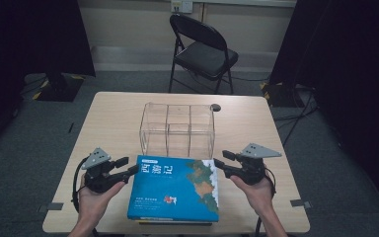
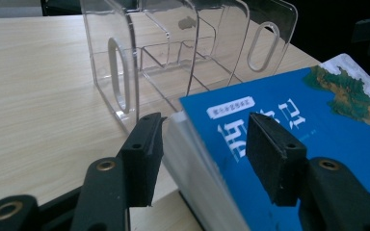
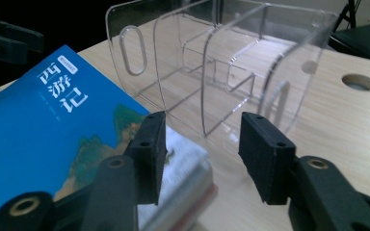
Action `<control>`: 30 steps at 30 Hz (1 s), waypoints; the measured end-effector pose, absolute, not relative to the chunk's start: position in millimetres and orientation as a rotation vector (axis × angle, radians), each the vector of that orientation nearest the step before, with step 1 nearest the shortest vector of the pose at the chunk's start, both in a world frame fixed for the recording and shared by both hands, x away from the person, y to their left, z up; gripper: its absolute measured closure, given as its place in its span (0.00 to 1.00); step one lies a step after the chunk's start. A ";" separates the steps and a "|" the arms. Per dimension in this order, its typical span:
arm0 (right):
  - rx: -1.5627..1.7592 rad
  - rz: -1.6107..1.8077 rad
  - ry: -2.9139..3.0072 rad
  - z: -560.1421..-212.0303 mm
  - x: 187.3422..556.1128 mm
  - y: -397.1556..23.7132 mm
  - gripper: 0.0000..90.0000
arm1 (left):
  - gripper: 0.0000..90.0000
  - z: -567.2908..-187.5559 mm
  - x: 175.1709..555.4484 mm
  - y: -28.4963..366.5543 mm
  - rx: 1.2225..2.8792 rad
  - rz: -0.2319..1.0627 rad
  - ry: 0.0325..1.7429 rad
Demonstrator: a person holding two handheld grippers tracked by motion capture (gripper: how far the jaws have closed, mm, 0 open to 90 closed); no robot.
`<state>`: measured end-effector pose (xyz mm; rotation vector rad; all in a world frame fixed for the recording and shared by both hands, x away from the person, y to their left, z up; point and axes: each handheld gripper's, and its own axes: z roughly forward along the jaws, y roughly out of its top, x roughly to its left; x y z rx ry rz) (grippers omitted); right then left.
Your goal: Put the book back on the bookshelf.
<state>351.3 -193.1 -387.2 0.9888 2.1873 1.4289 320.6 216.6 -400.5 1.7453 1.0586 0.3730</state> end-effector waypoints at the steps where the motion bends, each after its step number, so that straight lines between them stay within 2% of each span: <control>1: 0.989 1.429 2.187 -387.2 351.3 -193.1 0.60 | 0.57 -400.5 320.6 216.6 1.745 0.373 1.059; 2: 0.972 1.456 2.202 -385.1 353.9 -185.7 0.66 | 0.59 -399.4 320.6 209.9 1.761 0.353 1.033; 4: 0.959 1.451 2.214 -384.5 354.9 -181.4 0.66 | 0.60 -399.8 319.5 206.9 1.768 0.378 1.034; 5: 0.930 1.450 2.243 -385.5 357.7 -172.6 0.68 | 0.65 -403.1 320.7 203.8 1.790 0.343 1.017; 7: 0.920 1.443 2.260 -387.4 359.6 -168.5 0.68 | 0.65 -404.9 321.8 203.3 1.811 0.332 1.018; 9: 0.914 1.430 2.290 -393.3 363.8 -161.8 0.67 | 0.65 -408.1 322.7 204.7 1.818 0.316 1.016; 10: 0.923 1.409 2.312 -400.1 366.3 -157.3 0.61 | 0.69 -409.9 323.3 205.6 1.809 0.292 1.013; 16: 0.933 1.384 2.337 -412.5 369.3 -153.8 0.60 | 0.74 -417.6 325.5 202.4 1.821 0.314 0.962; 19: 0.928 1.375 2.349 -413.9 370.3 -152.6 0.57 | 0.73 -416.5 322.3 197.0 1.848 0.365 0.952; 21: 0.920 1.375 2.349 -414.2 370.4 -152.2 0.57 | 0.64 -415.7 320.6 195.7 1.856 0.376 0.945; 25: 0.930 1.398 2.357 -416.5 372.6 -154.3 0.57 | 0.57 -415.3 310.5 202.1 1.851 0.422 0.976; 27: 0.937 1.409 2.361 -417.3 373.6 -154.8 0.57 | 0.56 -418.1 315.2 211.4 1.802 0.316 1.033; 28: 0.960 1.425 2.356 -418.6 374.0 -154.7 0.57 | 0.60 -420.7 319.0 214.6 1.797 0.269 1.024; 30: 0.956 1.424 2.357 -418.7 373.9 -154.8 0.57 | 0.63 -421.4 320.5 213.5 1.816 0.274 1.015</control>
